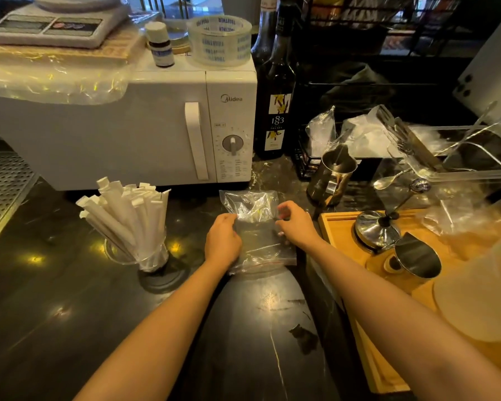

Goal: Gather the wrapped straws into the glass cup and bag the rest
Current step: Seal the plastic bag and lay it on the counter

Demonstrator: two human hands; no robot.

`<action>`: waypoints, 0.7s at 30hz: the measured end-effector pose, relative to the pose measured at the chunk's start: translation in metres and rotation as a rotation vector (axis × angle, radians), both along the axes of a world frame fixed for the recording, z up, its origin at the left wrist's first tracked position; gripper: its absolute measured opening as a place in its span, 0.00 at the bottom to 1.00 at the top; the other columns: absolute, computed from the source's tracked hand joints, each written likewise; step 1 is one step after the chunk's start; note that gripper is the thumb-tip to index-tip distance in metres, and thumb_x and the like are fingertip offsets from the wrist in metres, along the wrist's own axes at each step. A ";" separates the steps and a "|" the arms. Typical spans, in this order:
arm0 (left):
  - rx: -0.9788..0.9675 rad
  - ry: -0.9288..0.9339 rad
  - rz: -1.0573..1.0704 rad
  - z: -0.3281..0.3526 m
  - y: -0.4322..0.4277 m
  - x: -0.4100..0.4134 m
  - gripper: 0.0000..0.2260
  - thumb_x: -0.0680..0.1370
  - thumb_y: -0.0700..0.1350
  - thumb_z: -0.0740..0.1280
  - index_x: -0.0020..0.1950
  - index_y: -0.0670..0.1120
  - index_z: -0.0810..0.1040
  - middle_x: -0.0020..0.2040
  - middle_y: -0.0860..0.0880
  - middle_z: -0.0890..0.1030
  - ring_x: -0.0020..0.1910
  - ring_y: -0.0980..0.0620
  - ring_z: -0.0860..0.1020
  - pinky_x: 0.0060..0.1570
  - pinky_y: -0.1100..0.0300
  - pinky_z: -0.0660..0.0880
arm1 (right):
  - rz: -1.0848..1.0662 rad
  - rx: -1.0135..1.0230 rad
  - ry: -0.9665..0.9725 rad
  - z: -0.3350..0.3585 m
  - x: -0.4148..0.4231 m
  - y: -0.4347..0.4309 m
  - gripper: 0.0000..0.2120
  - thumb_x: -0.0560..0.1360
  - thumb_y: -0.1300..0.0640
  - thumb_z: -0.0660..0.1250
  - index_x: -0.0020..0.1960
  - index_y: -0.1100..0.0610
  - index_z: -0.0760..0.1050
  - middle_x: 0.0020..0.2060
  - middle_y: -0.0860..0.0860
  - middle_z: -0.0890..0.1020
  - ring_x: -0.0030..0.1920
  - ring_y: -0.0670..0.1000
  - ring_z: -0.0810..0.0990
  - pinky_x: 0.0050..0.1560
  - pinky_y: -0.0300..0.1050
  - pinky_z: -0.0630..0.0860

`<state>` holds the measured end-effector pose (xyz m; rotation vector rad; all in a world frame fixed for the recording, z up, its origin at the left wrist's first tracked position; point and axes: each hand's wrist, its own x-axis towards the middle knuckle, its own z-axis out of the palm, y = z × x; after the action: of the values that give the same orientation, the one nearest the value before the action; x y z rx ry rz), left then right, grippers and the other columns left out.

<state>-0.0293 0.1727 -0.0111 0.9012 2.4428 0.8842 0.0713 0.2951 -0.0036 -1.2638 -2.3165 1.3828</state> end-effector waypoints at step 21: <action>-0.337 0.372 -0.227 -0.023 0.007 -0.001 0.24 0.80 0.50 0.49 0.74 0.43 0.52 0.77 0.49 0.53 0.74 0.48 0.55 0.69 0.48 0.56 | 0.256 0.509 -0.249 -0.020 0.005 0.002 0.13 0.76 0.66 0.54 0.58 0.65 0.71 0.58 0.61 0.72 0.58 0.58 0.70 0.59 0.49 0.69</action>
<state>-0.0307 0.1795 -0.0340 1.2663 2.6085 0.2276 0.0759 0.2968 -0.0239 -1.0516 -2.8270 0.6320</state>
